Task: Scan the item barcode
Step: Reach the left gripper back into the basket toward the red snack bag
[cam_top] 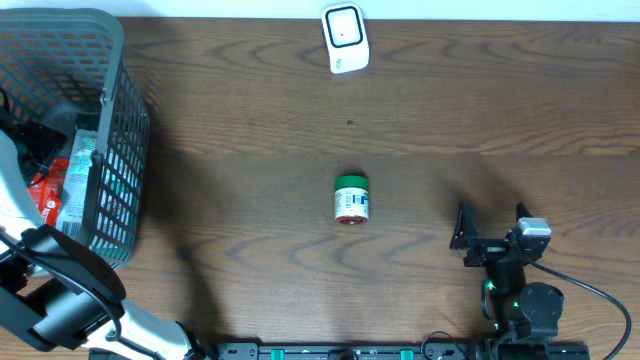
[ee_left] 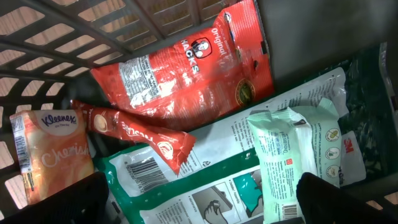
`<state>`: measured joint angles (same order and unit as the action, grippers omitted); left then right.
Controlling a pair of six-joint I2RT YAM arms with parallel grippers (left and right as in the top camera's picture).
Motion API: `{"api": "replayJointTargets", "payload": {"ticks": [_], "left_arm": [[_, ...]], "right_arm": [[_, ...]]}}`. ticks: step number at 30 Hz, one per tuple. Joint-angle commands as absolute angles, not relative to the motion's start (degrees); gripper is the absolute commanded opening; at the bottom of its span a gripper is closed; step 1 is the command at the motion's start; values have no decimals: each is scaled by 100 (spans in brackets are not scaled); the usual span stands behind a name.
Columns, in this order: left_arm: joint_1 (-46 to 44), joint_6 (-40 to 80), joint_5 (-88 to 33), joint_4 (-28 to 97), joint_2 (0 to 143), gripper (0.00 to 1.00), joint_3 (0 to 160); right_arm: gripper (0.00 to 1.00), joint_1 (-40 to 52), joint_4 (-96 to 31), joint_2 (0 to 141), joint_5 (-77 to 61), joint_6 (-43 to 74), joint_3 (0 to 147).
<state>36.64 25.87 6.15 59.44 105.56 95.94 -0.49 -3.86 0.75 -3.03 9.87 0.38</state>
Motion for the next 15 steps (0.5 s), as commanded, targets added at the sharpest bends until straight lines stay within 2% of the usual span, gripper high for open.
{"api": "replayJointTargets", "payload": {"ticks": [1,15], "left_arm": [[3695,2641,631,5929,10578,96,9577],[3695,2536,867,5907,10737,96,9131]], "right_arm": [[99,-1,-410,78,-287,1024,32],[99,-1,-408,78,-287,1024,32]]}}
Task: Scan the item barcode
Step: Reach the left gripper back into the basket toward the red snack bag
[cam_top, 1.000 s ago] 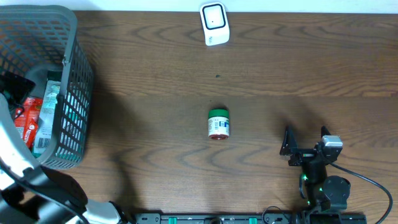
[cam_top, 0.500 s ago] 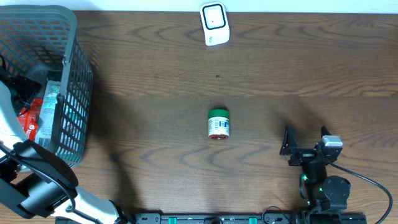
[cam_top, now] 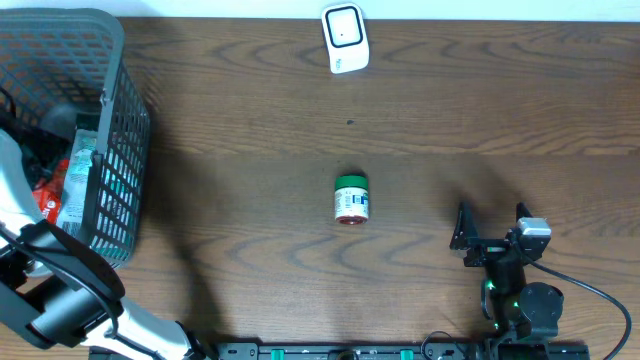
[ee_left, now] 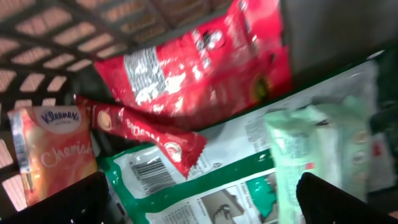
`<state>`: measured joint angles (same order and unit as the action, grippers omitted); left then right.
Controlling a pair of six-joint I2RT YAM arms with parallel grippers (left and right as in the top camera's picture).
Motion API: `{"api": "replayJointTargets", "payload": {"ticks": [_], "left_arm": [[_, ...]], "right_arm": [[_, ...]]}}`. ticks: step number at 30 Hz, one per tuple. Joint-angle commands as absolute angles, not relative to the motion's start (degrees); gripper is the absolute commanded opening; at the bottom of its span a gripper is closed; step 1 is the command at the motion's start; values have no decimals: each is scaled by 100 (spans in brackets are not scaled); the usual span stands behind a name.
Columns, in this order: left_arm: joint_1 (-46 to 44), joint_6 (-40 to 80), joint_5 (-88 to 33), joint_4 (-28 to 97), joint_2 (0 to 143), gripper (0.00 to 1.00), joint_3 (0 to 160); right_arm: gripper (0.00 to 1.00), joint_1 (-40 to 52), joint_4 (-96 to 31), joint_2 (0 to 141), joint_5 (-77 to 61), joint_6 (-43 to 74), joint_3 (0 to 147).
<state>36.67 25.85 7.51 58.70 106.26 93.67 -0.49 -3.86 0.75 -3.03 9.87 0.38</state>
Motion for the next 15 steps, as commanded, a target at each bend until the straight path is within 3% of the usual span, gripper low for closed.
{"api": "replayJointTargets", "payload": {"ticks": [1,15], "left_arm": [[3695,2526,869,5905,10737,96,9063],[3697,2508,1352,5063,10737,96,8272]], "right_arm": [[99,-1,-410,78,-287,1024,32],[99,-1,-408,78,-287,1024,32]]}}
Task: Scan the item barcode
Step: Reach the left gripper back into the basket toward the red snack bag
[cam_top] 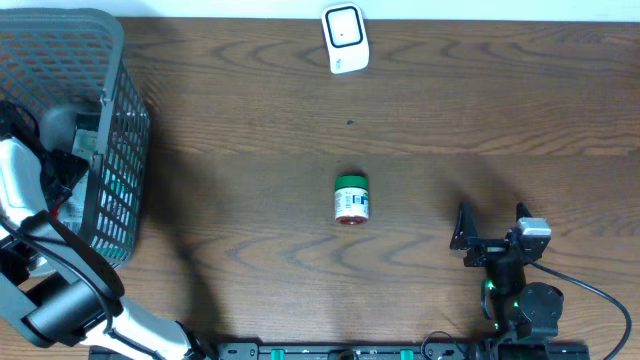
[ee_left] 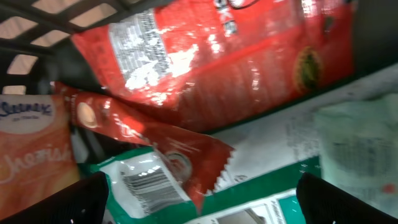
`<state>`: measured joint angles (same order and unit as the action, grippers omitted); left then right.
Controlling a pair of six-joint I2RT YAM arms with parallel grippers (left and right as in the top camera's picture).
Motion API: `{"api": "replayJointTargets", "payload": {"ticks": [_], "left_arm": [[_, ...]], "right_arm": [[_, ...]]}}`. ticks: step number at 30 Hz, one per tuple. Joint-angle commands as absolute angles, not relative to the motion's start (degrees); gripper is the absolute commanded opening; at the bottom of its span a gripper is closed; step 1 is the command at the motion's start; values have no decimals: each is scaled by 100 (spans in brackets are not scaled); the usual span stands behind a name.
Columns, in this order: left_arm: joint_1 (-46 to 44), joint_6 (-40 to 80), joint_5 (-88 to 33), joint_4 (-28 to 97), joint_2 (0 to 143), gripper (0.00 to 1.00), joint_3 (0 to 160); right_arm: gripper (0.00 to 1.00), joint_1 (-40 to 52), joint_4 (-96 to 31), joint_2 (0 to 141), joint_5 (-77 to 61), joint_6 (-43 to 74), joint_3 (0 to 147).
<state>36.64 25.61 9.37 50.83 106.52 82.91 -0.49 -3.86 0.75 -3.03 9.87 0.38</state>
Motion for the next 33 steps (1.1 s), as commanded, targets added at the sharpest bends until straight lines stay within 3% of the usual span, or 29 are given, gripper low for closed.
{"api": "replayJointTargets", "payload": {"ticks": [1,11,15,21,29,33], "left_arm": [[3697,2508,1428,5054,10737,96,8272],[3695,2510,1466,4611,10739,92,7942],[3695,2510,1466,4532,10739,74,7911],[3695,2510,1463,4508,10739,60,7907],[3695,2510,1090,4563,10720,8,7898],[3695,2510,1048,4639,10575,7,7955]], "right_arm": [[99,-1,-410,78,-287,1024,32],[99,-1,-410,78,-290,1024,32],[99,-1,-410,78,-287,1024,32],[99,-1,-410,78,-287,1024,32],[99,-1,-410,78,-287,1024,32],[99,-1,-410,78,-287,1024,32]]}}
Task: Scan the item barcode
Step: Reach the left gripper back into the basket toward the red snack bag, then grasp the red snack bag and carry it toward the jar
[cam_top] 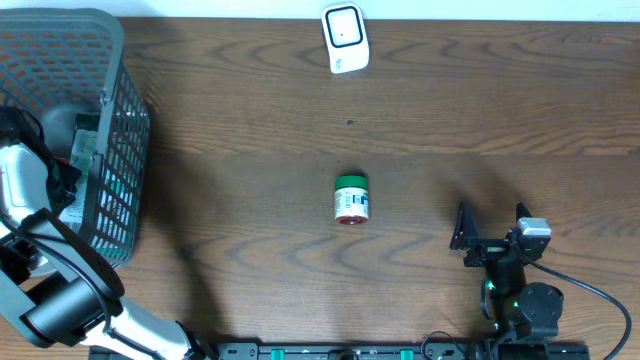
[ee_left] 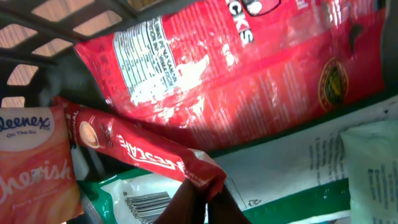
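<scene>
Inside the grey basket, my left gripper is shut on the right end of a slim red stick packet. The packet lies across a green and white pouch with a barcode. Above them is a large red snack bag, and an orange Kleenex pack sits at the left. In the overhead view the left arm reaches down into the basket and hides its fingers. My right gripper stands open and holds nothing near the table's front right. The white scanner is at the far edge.
A small jar with a green lid lies on its side in the middle of the brown table. A pale green wipes pack lies in the basket at the right. The basket's mesh walls surround the left arm.
My left gripper's fingers were spread wide at the bottom corners of the wrist view. Now they are shut together on the end of the red stick packet. The right arm has not moved.
My left gripper hung open over the packs in the basket, with the stick packet lower in view. At the following moments it was closer to the packs, still open. Now it is shut on the packet's end. The jar, the scanner and the right arm stayed put.
</scene>
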`<state>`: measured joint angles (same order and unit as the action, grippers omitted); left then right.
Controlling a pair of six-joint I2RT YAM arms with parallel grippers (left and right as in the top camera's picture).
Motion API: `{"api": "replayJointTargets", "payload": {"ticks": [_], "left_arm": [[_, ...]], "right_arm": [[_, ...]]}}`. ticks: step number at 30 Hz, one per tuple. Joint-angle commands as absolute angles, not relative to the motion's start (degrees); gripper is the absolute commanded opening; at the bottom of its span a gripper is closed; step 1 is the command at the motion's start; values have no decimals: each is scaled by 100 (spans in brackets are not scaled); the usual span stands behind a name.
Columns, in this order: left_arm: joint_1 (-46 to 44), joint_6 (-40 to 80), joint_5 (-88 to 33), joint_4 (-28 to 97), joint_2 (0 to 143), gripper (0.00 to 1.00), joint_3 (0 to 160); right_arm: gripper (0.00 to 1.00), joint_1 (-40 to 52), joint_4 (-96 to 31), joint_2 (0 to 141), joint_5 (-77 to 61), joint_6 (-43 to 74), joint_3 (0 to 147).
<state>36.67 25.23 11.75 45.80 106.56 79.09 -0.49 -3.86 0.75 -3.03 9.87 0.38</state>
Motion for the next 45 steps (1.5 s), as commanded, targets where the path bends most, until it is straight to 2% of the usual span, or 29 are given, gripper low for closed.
{"api": "replayJointTargets", "payload": {"ticks": [1,15,23,30,37,45], "left_arm": [[3695,2510,1048,4657,10506,7,7972],[3693,2510,858,4587,8152,7,8055],[3691,2510,43,4066,6591,7,8055],[3675,2578,-1557,3931,5677,7,8077],[2993,2598,-2314,4064,5389,7,8077],[1811,2510,-2067,4241,5380,7,8082]], "right_arm": [[99,-1,-410,78,-287,1024,32],[99,-1,-410,78,-287,1024,32],[99,-1,-410,78,-290,1024,32],[99,-1,-410,78,-287,1024,32],[99,-1,-410,78,-287,1024,32],[99,-1,-410,78,-287,1024,32]]}}
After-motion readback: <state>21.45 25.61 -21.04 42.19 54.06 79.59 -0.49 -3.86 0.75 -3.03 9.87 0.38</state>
